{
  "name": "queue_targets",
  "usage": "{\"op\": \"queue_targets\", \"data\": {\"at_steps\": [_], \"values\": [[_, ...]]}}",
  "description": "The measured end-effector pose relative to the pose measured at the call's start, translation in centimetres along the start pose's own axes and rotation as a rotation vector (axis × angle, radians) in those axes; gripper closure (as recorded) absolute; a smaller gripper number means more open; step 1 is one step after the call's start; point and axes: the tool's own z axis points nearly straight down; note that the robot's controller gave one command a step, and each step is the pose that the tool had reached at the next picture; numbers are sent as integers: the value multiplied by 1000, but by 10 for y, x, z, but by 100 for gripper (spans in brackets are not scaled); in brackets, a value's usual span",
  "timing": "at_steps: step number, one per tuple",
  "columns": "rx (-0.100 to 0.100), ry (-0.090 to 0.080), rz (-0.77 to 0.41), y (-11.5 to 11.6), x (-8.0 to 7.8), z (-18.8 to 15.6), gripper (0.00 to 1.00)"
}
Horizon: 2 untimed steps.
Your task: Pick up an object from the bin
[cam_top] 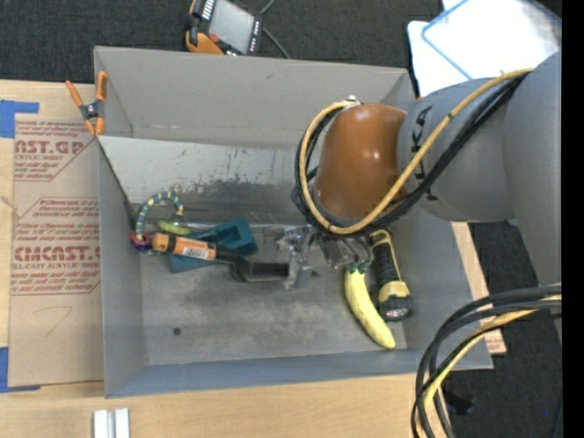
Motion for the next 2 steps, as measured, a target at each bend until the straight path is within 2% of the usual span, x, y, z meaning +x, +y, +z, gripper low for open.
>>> {"op": "queue_targets", "data": {"at_steps": [1,2], "values": [[1,10,-58,-11,-31,58,100],[0,1,-22,-6,-24,-34,100]]}}
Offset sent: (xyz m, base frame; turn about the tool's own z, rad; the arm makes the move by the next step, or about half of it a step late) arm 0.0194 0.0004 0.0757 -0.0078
